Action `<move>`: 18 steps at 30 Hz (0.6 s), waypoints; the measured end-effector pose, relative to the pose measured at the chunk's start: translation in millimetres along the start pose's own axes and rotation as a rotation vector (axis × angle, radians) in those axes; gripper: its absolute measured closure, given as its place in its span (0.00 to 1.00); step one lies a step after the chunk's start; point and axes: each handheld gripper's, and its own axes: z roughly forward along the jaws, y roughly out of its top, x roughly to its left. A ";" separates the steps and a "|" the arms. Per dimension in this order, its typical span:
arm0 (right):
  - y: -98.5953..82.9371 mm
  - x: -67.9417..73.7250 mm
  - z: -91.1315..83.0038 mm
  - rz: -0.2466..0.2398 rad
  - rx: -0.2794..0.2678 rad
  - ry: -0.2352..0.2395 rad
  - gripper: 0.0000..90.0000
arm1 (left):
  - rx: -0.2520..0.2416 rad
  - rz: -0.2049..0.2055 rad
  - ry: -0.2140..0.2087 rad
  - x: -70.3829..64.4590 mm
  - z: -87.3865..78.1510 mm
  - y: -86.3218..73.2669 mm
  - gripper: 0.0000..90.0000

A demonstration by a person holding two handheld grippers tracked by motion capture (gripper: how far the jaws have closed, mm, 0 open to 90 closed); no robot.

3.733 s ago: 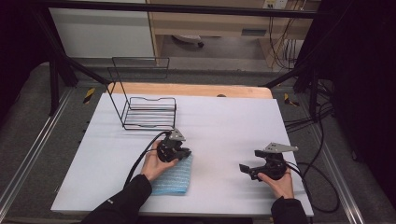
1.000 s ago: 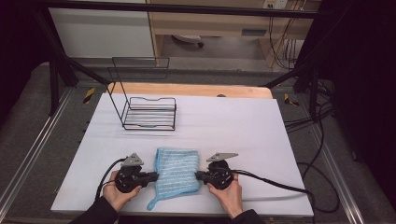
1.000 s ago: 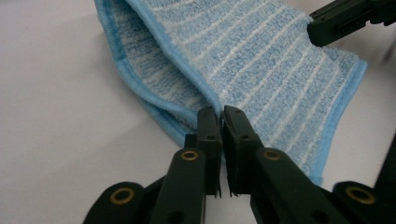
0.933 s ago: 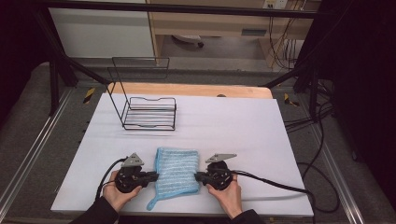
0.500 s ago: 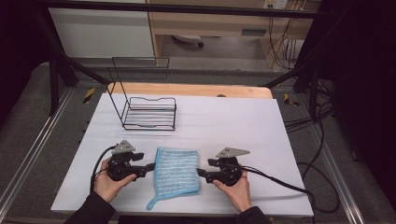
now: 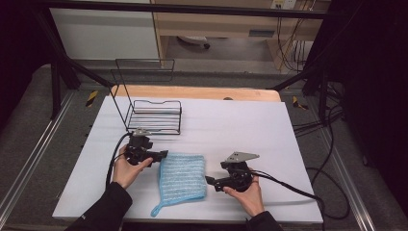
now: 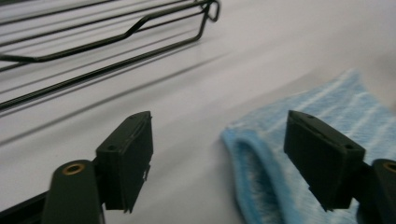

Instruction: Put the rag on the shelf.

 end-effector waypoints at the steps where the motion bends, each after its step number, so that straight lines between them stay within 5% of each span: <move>1: -0.1 0.2 0.4 0.004 0.002 0.000 0.18 | 0.011 -0.005 0.006 1.2 4.0 -0.9 0.33; 9: -1.1 -1.4 3.7 -0.007 0.022 -0.003 0.18 | 0.034 -0.010 -0.021 -1.5 16.4 -7.5 0.56; 18: -0.4 -2.3 4.4 -0.002 0.030 0.006 0.17 | 0.036 -0.008 -0.042 -6.2 21.7 -10.2 0.67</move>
